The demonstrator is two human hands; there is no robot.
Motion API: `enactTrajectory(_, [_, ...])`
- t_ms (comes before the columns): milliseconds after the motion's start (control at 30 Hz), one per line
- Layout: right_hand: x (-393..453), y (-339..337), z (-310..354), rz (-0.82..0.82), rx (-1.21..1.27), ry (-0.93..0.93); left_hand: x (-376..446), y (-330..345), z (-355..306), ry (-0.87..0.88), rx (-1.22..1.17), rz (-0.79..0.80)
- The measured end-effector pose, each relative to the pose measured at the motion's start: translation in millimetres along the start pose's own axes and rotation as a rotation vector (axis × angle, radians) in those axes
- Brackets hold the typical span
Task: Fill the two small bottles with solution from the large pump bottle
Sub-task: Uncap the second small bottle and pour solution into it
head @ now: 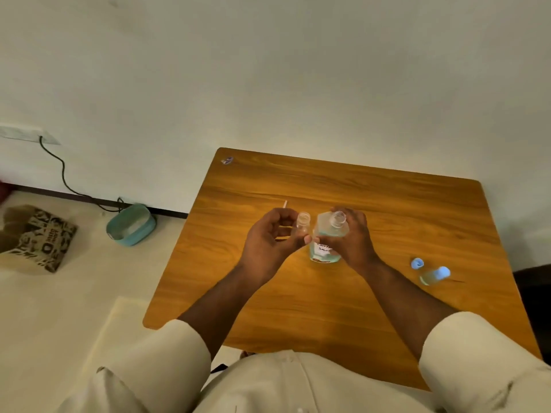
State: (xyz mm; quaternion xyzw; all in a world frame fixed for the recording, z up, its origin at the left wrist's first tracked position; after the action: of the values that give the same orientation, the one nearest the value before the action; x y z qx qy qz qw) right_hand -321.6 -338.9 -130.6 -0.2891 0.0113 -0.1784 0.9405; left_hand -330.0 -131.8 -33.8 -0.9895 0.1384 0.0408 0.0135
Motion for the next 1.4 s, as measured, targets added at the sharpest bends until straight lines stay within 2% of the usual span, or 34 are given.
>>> enactTrajectory(100, [-0.6, -4.2, 16.5, -0.071, -0.034, -0.066, 2.1, -9.8, -8.1, 0.007, -0.005, 0.024])
enactTrajectory(333, [8.9, -62.0, 106.0, -0.085, -0.262, -0.52, 7.4, -8.7, -37.1, 0.114, -0.055, 0.124])
enactTrajectory(567, [16.1, -108.4, 171.0, -0.099, -0.509, -0.745, 7.6, 9.8, -69.6, 0.233, -0.089, 0.193])
enactTrajectory(1033, [11.0, -140.3, 207.4, -0.142, -0.673, -0.912, 2.0, 21.0, -101.3, 0.322, -0.066, 0.212])
enactTrajectory(1400, [7.9, -144.7, 219.3, -0.159, -0.739, -0.936, 2.5, 18.1, -104.2, 0.355, -0.066, 0.235])
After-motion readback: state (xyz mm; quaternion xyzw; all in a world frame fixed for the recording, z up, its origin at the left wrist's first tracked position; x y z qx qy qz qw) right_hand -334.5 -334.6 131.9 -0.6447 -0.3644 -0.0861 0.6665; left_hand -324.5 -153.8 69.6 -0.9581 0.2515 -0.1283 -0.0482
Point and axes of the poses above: each hand's wrist, its own x-axis towards the middle knuckle, its own y-axis out of the palm, z = x × y, the point moved 1 cm from there along x, towards the middle knuckle, and after that the axes turned 2 degrees about -z, right-handed, at the moved point
